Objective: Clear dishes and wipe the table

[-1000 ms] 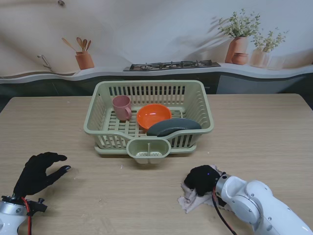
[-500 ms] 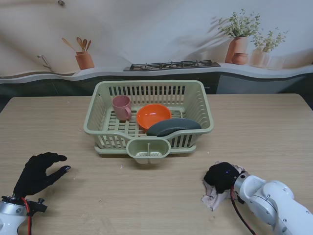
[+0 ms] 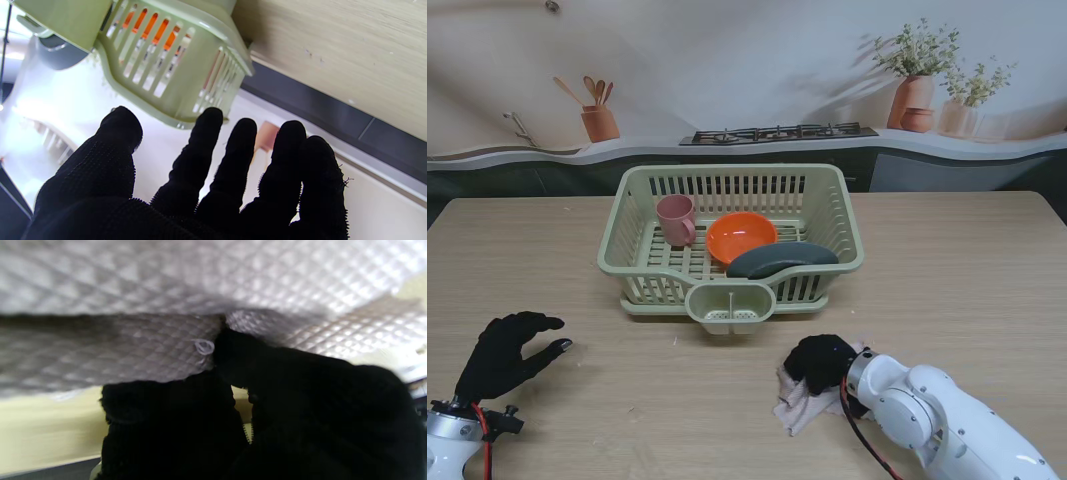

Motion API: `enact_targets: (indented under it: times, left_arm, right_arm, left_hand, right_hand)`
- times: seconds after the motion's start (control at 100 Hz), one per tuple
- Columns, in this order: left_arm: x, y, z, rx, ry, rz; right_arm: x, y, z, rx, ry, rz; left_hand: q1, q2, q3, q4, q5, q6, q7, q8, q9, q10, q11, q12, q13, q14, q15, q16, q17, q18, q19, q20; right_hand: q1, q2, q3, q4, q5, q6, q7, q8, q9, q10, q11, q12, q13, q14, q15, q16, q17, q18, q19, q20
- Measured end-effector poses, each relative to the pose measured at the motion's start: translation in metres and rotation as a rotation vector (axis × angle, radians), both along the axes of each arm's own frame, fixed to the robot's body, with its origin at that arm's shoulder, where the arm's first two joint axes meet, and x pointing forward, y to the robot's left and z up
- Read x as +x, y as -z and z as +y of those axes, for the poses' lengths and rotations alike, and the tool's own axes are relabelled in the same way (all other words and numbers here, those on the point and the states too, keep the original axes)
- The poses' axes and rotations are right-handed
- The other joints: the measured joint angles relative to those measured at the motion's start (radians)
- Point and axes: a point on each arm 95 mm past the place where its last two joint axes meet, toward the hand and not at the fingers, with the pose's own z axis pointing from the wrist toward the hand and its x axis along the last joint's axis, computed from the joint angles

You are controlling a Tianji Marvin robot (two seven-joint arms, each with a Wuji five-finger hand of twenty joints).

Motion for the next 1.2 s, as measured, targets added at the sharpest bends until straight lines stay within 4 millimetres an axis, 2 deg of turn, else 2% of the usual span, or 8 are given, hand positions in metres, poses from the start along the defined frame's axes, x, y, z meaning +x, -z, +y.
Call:
enact_targets:
  times: [0.12, 0.21, 0.3, 0.44, 0.56, 0.81, 1.04, 1.2]
  left_arm:
    - [0.0, 0.0, 0.0, -0.001, -0.001, -0.001]
    - [0.0, 0.0, 0.0, -0.001, -0.001, 0.0]
    - [0.0, 0.0, 0.0, -0.002, 0.0, 0.003]
    - [0.002, 0.001, -0.001, -0.002, 0.002, 0.022]
    - [0.003, 0.001, -0.003, -0.002, 0.007, 0.037]
    - [0.005, 0.001, -0.004, -0.001, 0.008, 0.034]
    - [0.005, 0.0, -0.004, -0.001, 0.009, 0.029]
    - [0.005, 0.0, -0.003, -0.001, 0.012, 0.027]
  right_arm:
    - [-0.008, -0.001, 0.014, 0.177, 0.052, 0.085]
    - [-0.015, -0.003, 0.019, 0.31, 0.061, 0.139]
    - [-0.022, -0.005, 0.021, 0.368, 0.065, 0.168]
    - [-0.03, -0.007, 0.022, 0.364, 0.025, 0.257]
    - [-0.03, -0.008, 0.018, 0.35, -0.015, 0.28]
    - [-0.028, -0.012, 0.007, 0.378, -0.003, 0.282]
    - [-0.028, -0.021, 0.005, 0.386, -0.066, 0.216]
    - [-0.027, -0.026, -0.001, 0.395, -0.054, 0.184]
  left_hand:
    - [0.0, 0.0, 0.0, 0.0, 0.0, 0.0, 0.0, 0.0, 0.0, 0.0, 0.0, 0.0, 0.0, 0.0, 0.0, 0.0, 0.0, 0.0, 0.0, 0.0]
    - [0.0, 0.0, 0.0, 0.0, 0.0, 0.0, 0.0, 0.0, 0.0, 0.0, 0.0, 0.0, 0.0, 0.0, 0.0, 0.0, 0.0, 0.0, 0.0, 0.0]
    - [0.0, 0.0, 0.0, 0.0, 0.0, 0.0, 0.0, 0.0, 0.0, 0.0, 0.0, 0.0, 0.0, 0.0, 0.0, 0.0, -0.001, 0.0, 0.0, 0.0]
    - [0.0, 0.0, 0.0, 0.0, 0.0, 0.0, 0.0, 0.0, 0.0, 0.0, 0.0, 0.0, 0.0, 0.0, 0.0, 0.0, -0.002, 0.0, 0.0, 0.0]
    - [0.0, 0.0, 0.0, 0.0, 0.0, 0.0, 0.0, 0.0, 0.0, 0.0, 0.0, 0.0, 0.0, 0.0, 0.0, 0.0, -0.002, 0.0, 0.0, 0.0]
    - [0.0, 0.0, 0.0, 0.0, 0.0, 0.0, 0.0, 0.0, 0.0, 0.0, 0.0, 0.0, -0.001, 0.0, 0.0, 0.0, -0.002, 0.0, 0.0, 0.0]
    - [0.0, 0.0, 0.0, 0.0, 0.0, 0.0, 0.0, 0.0, 0.0, 0.0, 0.0, 0.0, -0.001, 0.0, 0.0, 0.0, -0.002, 0.0, 0.0, 0.0]
    - [0.0, 0.0, 0.0, 0.0, 0.0, 0.0, 0.0, 0.0, 0.0, 0.0, 0.0, 0.0, -0.001, 0.0, 0.0, 0.0, -0.002, 0.0, 0.0, 0.0]
  right_hand:
    - [0.0, 0.027, -0.077, -0.002, -0.069, 0.069, -0.168, -0.102, -0.016, -0.059, -0.164, -0.052, -0.015, -0.048, -0.155, -0.028, -0.043, -0.062, -0.15, -0.073]
    - [-0.045, 0.089, -0.194, -0.003, -0.173, 0.109, -0.311, -0.135, -0.177, -0.083, -0.374, -0.127, -0.112, -0.105, -0.367, -0.02, -0.184, -0.124, -0.317, -0.182]
    - [-0.193, 0.137, -0.193, 0.073, -0.272, 0.134, -0.536, -0.028, -0.343, -0.099, -0.477, -0.158, -0.262, -0.134, -0.58, -0.049, -0.328, -0.169, -0.443, -0.261]
    - [-0.338, 0.143, -0.197, 0.074, -0.459, 0.13, -0.647, 0.001, -0.522, -0.123, -0.566, -0.194, -0.459, -0.167, -0.735, -0.103, -0.502, -0.193, -0.542, -0.304]
    - [-0.389, 0.148, -0.277, 0.074, -0.585, 0.091, -0.711, -0.004, -0.635, -0.134, -0.622, -0.219, -0.599, -0.164, -0.807, -0.136, -0.617, -0.196, -0.605, -0.306]
    - [-0.437, 0.148, -0.346, 0.074, -0.69, -0.022, -0.732, -0.023, -0.681, -0.148, -0.643, -0.233, -0.658, -0.163, -0.829, -0.154, -0.675, -0.195, -0.666, -0.264]
    - [-0.439, 0.147, -0.344, 0.074, -0.611, 0.066, -0.688, -0.025, -0.67, -0.173, -0.602, -0.233, -0.653, -0.183, -0.812, -0.154, -0.678, -0.232, -0.703, -0.238]
    - [-0.437, 0.127, -0.317, 0.074, -0.547, 0.143, -0.606, 0.031, -0.606, -0.168, -0.473, -0.179, -0.595, -0.183, -0.696, -0.091, -0.641, -0.232, -0.658, -0.213]
